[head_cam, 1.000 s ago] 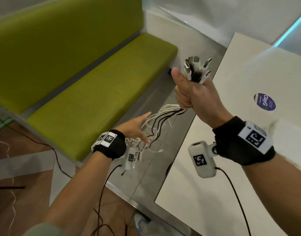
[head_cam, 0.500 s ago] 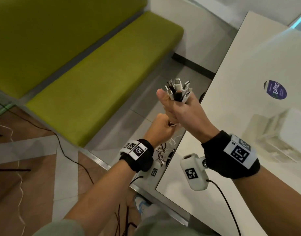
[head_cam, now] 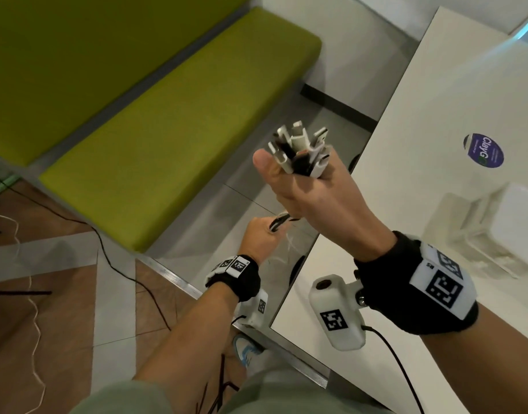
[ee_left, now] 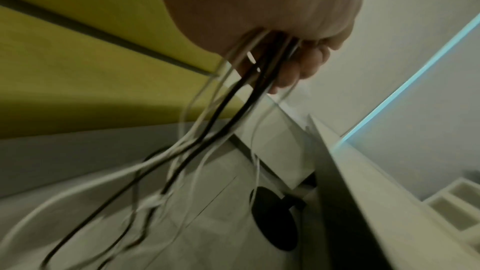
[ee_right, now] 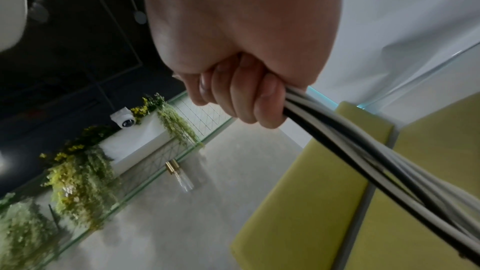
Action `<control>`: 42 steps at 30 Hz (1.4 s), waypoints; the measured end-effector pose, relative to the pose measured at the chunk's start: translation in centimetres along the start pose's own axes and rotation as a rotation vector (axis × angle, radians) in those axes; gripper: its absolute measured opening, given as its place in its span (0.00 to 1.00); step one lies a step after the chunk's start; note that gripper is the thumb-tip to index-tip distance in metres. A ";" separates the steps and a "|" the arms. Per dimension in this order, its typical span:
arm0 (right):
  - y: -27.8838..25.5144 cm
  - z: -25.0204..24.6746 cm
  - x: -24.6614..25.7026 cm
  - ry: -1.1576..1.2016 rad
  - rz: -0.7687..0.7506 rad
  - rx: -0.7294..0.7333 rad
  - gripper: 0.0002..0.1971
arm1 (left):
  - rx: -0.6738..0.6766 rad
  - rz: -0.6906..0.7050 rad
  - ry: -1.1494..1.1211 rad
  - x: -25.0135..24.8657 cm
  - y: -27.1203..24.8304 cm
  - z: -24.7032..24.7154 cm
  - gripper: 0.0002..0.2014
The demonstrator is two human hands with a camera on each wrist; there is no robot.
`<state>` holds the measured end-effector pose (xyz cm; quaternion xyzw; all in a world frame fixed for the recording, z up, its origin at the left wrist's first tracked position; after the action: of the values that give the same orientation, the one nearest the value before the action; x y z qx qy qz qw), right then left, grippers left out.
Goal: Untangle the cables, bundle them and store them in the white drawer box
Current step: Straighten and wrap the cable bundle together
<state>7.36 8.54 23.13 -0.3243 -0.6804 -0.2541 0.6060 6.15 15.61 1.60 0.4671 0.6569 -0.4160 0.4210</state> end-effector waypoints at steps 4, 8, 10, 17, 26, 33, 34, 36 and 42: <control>-0.1 -0.4 1.3 0.066 -0.045 0.051 0.29 | 0.122 -0.064 0.143 3.9 0.2 -0.5 0.17; 0.3 -0.9 1.7 0.040 -0.045 0.061 0.28 | 0.321 -0.115 0.318 4.8 1.3 -2.9 0.17; 0.6 -1.4 1.8 0.019 -0.026 0.046 0.27 | 0.440 -0.139 0.410 4.1 1.7 -5.2 0.34; 1.5 -1.5 1.7 0.000 -0.007 0.055 0.26 | 0.143 -0.036 -0.098 2.5 1.5 -12.1 0.38; 2.0 -1.3 2.6 0.135 -0.017 0.193 0.25 | 0.553 -0.003 -0.029 -0.8 1.3 -1.5 0.13; 1.2 -2.3 3.8 0.148 -0.049 0.195 0.24 | 0.635 -0.062 0.280 6.5 2.0 2.5 0.09; 1.1 -2.6 4.0 0.156 -0.052 0.193 0.24 | 0.658 -0.109 0.290 7.5 2.1 2.6 0.09; 1.0 -2.8 4.3 0.137 -0.061 0.194 0.23 | 0.651 -0.233 0.391 9.4 1.9 1.9 0.11; 0.8 -2.5 3.0 -0.026 -0.049 0.125 0.20 | 0.415 -0.459 0.498 15.6 1.4 -1.7 0.35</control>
<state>9.48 7.62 26.38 -0.2724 -0.7105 -0.2215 0.6099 3.98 21.61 -12.76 0.4700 0.7281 -0.4972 0.0419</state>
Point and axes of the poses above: each hand's wrist, its own y-axis towards the middle knuckle, its own z-axis out of the palm, x = y × z, the point moved 2 cm from there along y, towards the middle knuckle, and after that the axes turned 4 degrees about z, right-handed, at the moved point
